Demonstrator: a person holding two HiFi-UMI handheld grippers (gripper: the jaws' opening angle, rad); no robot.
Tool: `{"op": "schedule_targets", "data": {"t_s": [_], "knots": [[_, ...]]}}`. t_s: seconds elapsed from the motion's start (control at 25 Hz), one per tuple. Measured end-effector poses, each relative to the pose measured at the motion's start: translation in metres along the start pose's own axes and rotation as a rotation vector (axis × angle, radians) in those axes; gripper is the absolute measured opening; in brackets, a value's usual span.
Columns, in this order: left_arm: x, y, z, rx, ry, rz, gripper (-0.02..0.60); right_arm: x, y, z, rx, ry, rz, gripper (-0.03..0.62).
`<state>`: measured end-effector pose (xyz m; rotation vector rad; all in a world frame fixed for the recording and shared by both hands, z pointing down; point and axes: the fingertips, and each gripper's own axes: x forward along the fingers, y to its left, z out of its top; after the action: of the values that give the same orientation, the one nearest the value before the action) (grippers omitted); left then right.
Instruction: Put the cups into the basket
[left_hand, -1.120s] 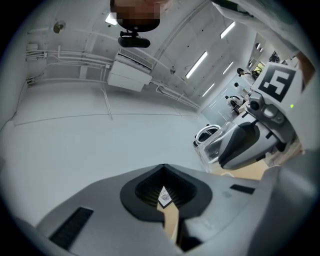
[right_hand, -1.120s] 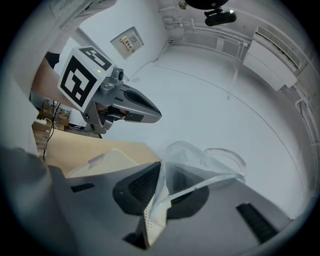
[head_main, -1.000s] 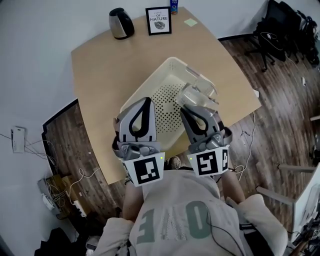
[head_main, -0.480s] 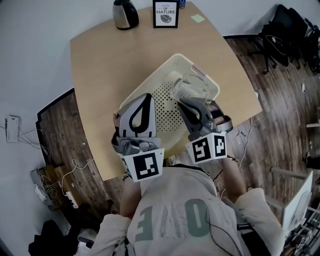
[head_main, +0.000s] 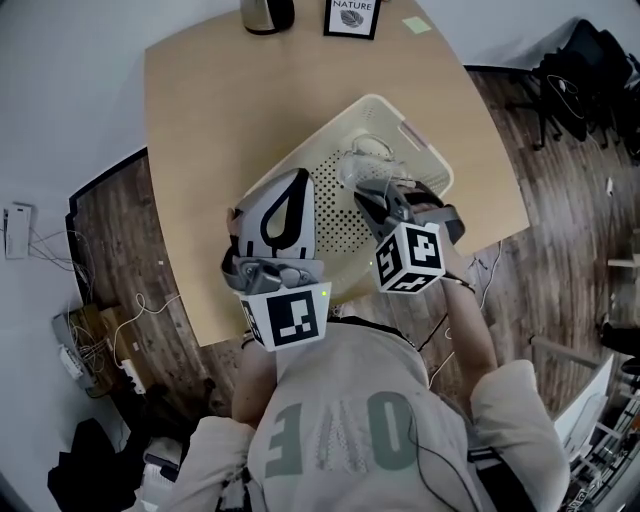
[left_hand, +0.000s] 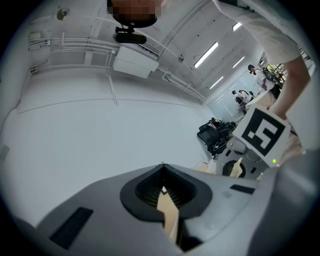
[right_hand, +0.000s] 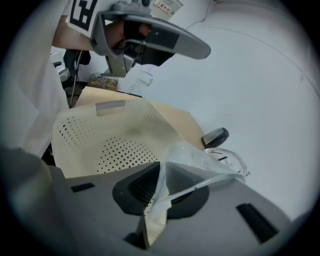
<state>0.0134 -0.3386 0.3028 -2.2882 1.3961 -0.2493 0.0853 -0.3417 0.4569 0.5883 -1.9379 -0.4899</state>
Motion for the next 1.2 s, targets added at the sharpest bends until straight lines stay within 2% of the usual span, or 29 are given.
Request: {"op": "schedule_targets", "data": {"t_s": [0.16, 0.44, 0.84, 1.2], "knots": [[0.000, 0.000, -0.008, -0.007, 0.008, -0.009, 0.005, 0.026, 0.019, -0.009, -0.051, 0.047, 0.112, 0.025], [0.002, 0.004, -0.021, -0.025, 0.021, -0.008, 0.005, 0.055, 0.051, -0.029, -0.177, 0.190, 0.305, 0.025], [0.010, 0.013, -0.044, -0.039, 0.063, -0.007, 0.005, 0.078, 0.065, -0.055, -0.245, 0.315, 0.423, 0.029], [0.018, 0.020, -0.058, -0.057, 0.079, -0.010, 0.005, 0.087, 0.082, -0.067, -0.318, 0.366, 0.530, 0.029]]}}
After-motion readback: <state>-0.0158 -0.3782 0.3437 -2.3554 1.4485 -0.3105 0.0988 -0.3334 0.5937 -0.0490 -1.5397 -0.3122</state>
